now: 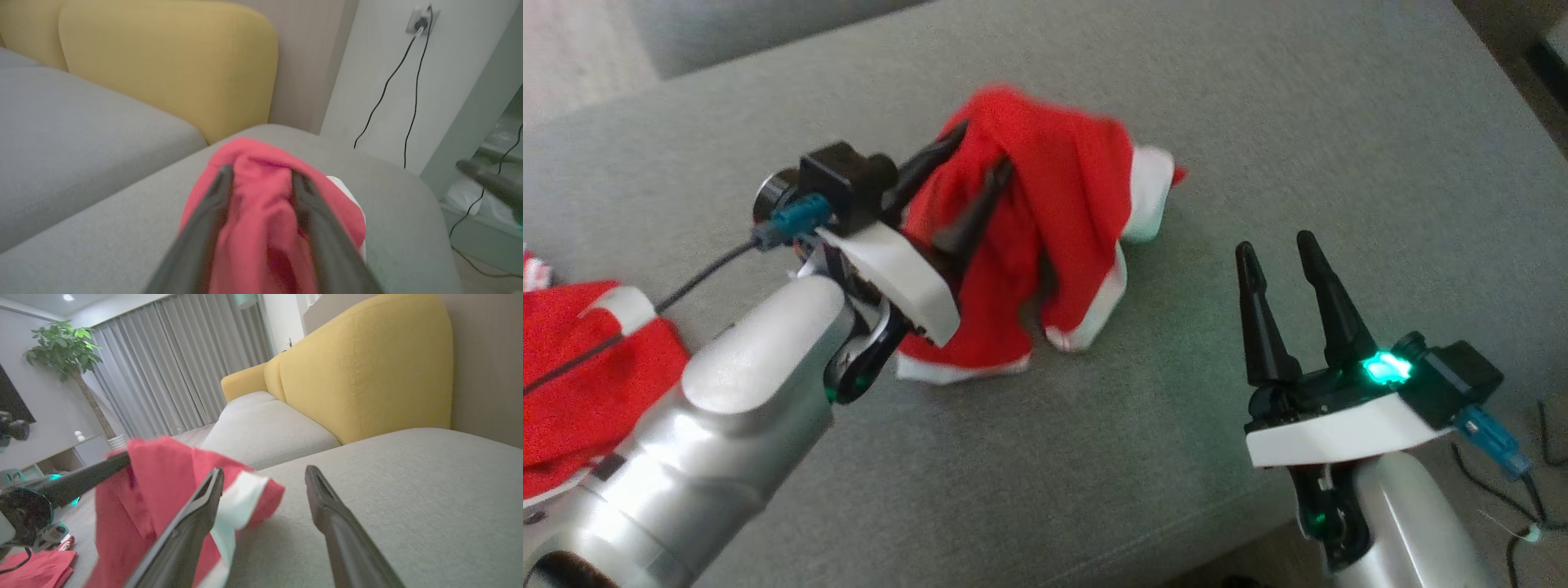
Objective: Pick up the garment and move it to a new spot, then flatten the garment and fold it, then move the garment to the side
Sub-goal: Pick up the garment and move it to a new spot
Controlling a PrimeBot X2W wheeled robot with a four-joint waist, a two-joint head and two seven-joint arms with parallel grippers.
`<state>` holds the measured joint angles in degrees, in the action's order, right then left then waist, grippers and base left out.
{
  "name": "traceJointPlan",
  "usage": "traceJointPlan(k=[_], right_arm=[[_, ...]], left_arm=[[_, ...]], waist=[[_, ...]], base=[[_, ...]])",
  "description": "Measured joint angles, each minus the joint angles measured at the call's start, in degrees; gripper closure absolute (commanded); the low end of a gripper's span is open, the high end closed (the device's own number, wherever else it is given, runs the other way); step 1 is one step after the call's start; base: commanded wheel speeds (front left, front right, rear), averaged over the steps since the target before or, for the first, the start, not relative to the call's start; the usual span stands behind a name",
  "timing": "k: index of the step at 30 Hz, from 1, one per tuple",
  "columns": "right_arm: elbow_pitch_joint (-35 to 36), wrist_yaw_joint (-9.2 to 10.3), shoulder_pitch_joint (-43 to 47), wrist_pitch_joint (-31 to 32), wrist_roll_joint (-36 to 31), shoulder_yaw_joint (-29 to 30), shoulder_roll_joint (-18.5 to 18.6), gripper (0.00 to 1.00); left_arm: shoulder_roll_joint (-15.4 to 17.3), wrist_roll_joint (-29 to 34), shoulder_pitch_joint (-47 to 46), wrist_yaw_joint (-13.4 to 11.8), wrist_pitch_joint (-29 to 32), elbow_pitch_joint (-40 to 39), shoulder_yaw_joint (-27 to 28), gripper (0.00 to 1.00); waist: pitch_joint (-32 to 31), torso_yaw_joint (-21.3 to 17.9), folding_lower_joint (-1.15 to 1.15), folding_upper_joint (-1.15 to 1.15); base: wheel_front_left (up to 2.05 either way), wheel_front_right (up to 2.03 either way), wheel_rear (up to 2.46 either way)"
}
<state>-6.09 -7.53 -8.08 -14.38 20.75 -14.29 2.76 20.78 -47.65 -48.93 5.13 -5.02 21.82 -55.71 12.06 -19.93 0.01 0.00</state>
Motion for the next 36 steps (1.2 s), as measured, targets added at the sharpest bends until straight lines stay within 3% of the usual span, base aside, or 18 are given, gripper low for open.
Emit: traceJointPlan(k=[4, 10, 17, 24, 30, 36], right_arm=[[0.9, 0.00, 0.0, 0.0, 0.0, 0.5, 0.0, 0.00], [0.7, 0.00, 0.1, 0.0, -1.0, 2.1, 0.0, 0.00], [-0.9, 0.00, 1.0, 0.0, -3.7, 5.9, 0.0, 0.00], [-2.6, 0.00, 4.2, 0.0, -4.9, 6.8, 0.0, 0.00], [-4.0, 0.00, 5.8, 0.0, -4.7, 7.0, -0.1, 0.00], [-4.6, 0.00, 6.4, 0.0, -4.7, 6.8, -0.1, 0.00]], left_arm=[[-0.8, 2.0, 0.3, 0.8, -2.3, 6.0, -2.3, 0.00], [-1.8, 1.7, 1.4, 0.4, -7.8, 7.8, -0.5, 0.00], [0.5, 1.4, 7.9, -3.5, -9.3, 4.4, 6.6, 0.00], [2.3, 4.4, 23.6, -8.2, -9.4, -6.3, 17.8, 0.00], [-1.3, 8.1, 38.6, -8.8, -9.4, -9.1, 22.2, 0.00], [-6.0, 11.7, 41.2, -7.3, -9.4, -9.9, 28.3, 0.00]], waist=[[3.0, -2.1, 0.01, 0.00], [2.6, 1.2, 0.00, 0.00], [-1.2, 9.1, -0.01, 0.00], [-5.3, 16.6, -0.02, 0.00], [-8.3, 19.6, -0.03, 0.00], [-9.2, 19.7, -0.02, 0.00]], base=[[0.00, 0.00, 0.00], [0.00, 0.00, 0.00], [0.00, 0.00, 0.00], [0.00, 0.00, 0.00], [0.00, 0.00, 0.00], [0.00, 0.00, 0.00]])
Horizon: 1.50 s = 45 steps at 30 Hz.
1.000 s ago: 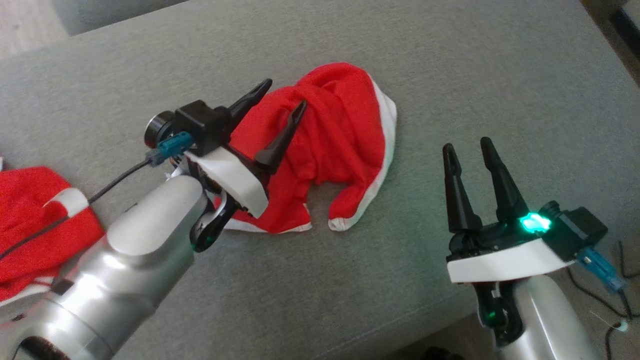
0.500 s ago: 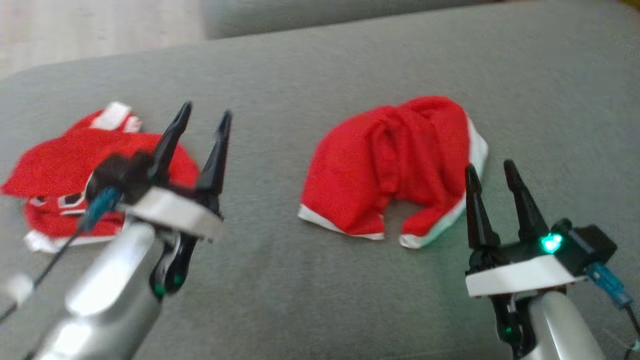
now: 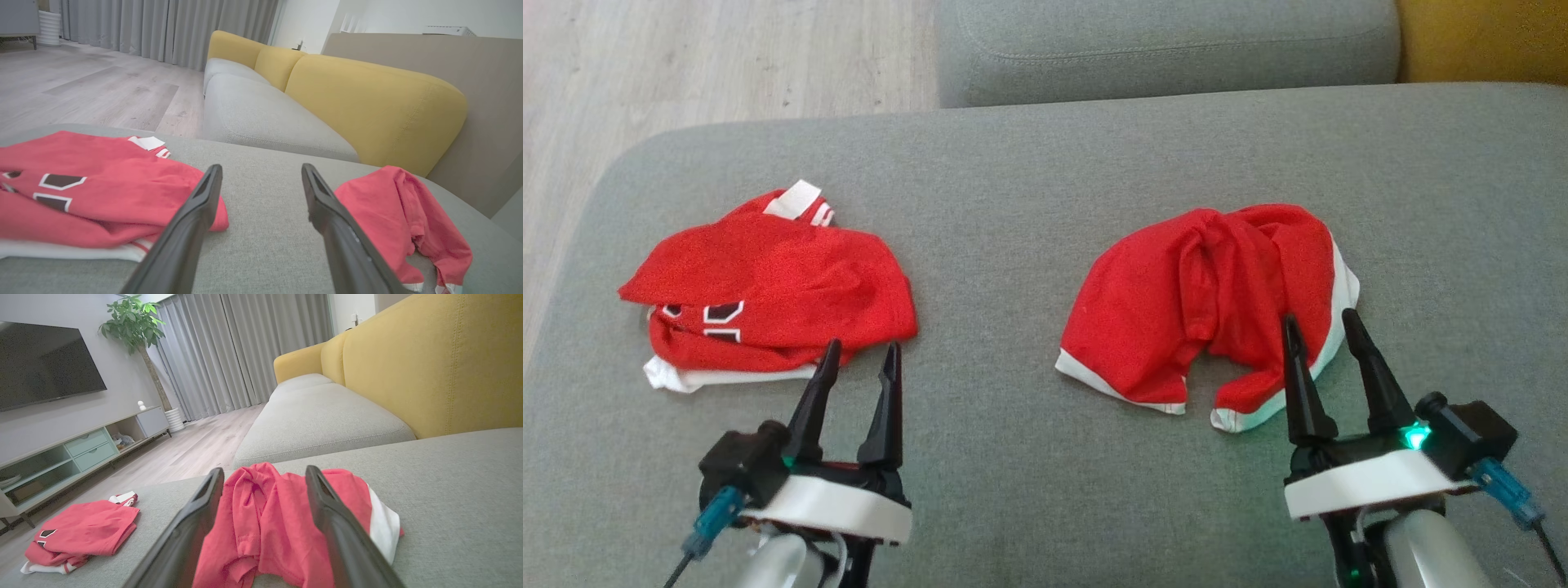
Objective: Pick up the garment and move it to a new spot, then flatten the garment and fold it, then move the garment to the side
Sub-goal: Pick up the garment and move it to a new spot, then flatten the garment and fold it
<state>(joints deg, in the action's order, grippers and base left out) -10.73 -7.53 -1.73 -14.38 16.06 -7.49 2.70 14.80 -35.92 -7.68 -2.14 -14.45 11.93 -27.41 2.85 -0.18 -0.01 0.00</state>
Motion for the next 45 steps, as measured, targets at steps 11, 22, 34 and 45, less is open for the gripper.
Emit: traceJointPlan(k=[11, 22, 34, 45], right_arm=[[-2.0, 0.00, -1.1, 0.0, -3.2, 4.6, 0.0, 0.00], [-27.3, 0.00, -18.7, 1.4, -5.1, 19.2, 0.0, 0.00], [-53.0, 0.00, -33.3, 0.0, -5.6, 24.0, 0.2, 0.00], [-58.6, 0.00, -38.2, -0.3, -6.8, 25.1, 0.8, 1.00]], left_arm=[[-3.2, 5.1, 1.2, 4.2, 0.0, 1.3, 5.0, 0.00], [-4.8, 8.3, 0.1, 7.2, 0.0, 3.7, 5.4, 0.00], [-5.5, 9.3, -2.6, 8.3, 0.0, 4.7, 5.3, 0.00], [-6.2, 9.8, -2.9, 8.7, 0.0, 5.6, 6.0, 0.00]], waist=[[0.4, 0.2, 0.01, 0.00], [4.6, 2.2, 0.01, 0.00], [8.7, 5.5, 0.02, 0.00], [7.9, 5.5, 0.01, 0.00]], base=[[0.00, 0.00, 0.00], [0.00, 0.00, 0.00], [0.00, 0.00, 0.00], [0.00, 0.00, 0.00]])
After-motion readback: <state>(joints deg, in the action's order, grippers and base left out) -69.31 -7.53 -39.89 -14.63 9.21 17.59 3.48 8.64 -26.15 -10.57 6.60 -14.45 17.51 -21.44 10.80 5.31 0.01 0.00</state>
